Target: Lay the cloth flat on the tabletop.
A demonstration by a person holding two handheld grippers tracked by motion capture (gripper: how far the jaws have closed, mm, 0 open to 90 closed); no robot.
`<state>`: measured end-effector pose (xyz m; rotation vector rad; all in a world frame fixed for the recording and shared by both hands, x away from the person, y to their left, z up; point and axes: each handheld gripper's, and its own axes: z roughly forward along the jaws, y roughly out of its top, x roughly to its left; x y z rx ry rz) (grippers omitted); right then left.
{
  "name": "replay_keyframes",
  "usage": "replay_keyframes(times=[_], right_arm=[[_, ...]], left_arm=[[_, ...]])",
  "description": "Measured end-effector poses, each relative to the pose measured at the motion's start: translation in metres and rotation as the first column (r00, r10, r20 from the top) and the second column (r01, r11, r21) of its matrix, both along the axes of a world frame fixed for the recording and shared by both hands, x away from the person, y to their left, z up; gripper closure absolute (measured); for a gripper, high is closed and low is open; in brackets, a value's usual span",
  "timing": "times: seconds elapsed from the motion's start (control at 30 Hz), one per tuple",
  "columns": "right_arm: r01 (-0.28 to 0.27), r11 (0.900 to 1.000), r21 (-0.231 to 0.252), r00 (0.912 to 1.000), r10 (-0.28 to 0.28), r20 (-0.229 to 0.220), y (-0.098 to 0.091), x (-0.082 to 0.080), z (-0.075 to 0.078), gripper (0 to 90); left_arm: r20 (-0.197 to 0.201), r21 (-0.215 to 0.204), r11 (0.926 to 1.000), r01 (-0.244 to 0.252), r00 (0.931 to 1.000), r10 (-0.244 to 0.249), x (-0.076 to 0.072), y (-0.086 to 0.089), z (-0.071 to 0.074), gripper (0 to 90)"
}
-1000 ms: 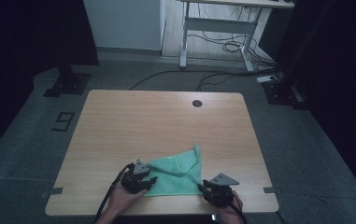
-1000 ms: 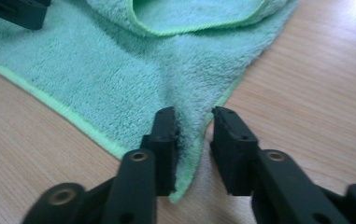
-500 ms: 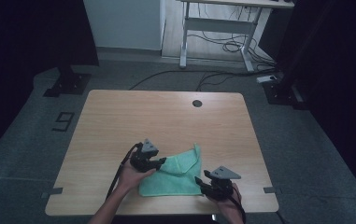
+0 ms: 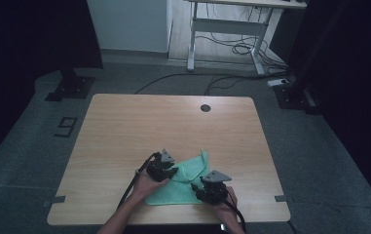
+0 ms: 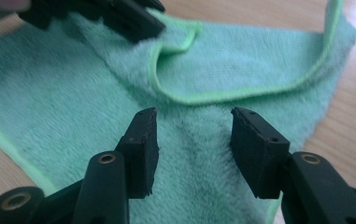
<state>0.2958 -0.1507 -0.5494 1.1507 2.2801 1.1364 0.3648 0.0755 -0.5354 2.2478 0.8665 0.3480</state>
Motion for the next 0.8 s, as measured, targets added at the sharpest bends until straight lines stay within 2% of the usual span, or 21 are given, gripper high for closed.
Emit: replay_keyframes(times=[0.07,0.2,0.3,0.4,0.43,0.53,0.57,0.6,0.67,0.73,0.8], right_arm=[[0.004,0.9999,-0.012,0.9999,-0.004,-0.011,-0.001,0.0,-0.003,52.3],[0.01,0.9998,-0.016,0.9999,-0.01,-0.006,-0.001,-0.002,-0.003,53.4],[0.013,0.9999,-0.01,0.9999,-0.013,-0.005,-0.002,-0.001,-0.003,55.2],[0.015,0.9998,-0.01,0.9999,-0.015,-0.005,-0.002,-0.001,-0.003,55.5],[0.014,0.9998,-0.011,0.9999,-0.014,-0.006,-0.002,-0.001,-0.003,55.5],[0.015,0.9998,-0.012,0.9999,-0.015,-0.007,-0.002,-0.001,-0.003,55.7],[0.014,0.9998,-0.012,0.9999,-0.014,-0.006,-0.002,-0.001,-0.003,55.7],[0.014,0.9998,-0.012,0.9999,-0.014,-0.007,-0.002,-0.001,-0.003,55.8],[0.013,0.9998,-0.012,0.9999,-0.013,-0.007,-0.002,-0.001,-0.003,55.9],[0.012,0.9999,-0.01,0.9999,-0.012,-0.008,-0.003,-0.001,-0.003,56.3],[0.012,0.9999,-0.01,0.9999,-0.012,-0.009,-0.003,-0.001,-0.003,56.3]], left_arm=[[0.016,-0.016,0.9998,-0.009,0.9998,0.009,-0.001,0.002,0.0,79.8],[0.046,-0.058,0.998,-0.024,0.9986,0.026,-0.002,0.008,0.005,82.8],[0.064,-0.119,0.9918,-0.047,0.9965,0.054,0.0,0.016,0.013,83.0],[0.078,-0.144,0.9879,-0.058,0.9945,0.07,0.002,0.021,0.018,83.2],[0.071,-0.161,0.9848,-0.064,0.9945,0.077,0.003,0.023,0.019,83.2],[0.089,-0.162,0.9814,-0.103,0.9889,0.119,0.006,0.027,0.02,83.9],[0.062,-0.177,0.9785,-0.105,0.9911,0.118,0.009,0.03,0.02,84.0],[0.05,-0.172,0.9789,-0.111,0.9914,0.121,0.012,0.032,0.018,84.7],[0.048,-0.155,0.9801,-0.123,0.9901,0.132,0.014,0.034,0.016,85.5],[0.051,-0.159,0.9781,-0.135,0.9882,0.144,0.016,0.037,0.014,85.8],[0.073,-0.164,0.9738,-0.158,0.9825,0.171,0.017,0.041,0.015,86.0]])
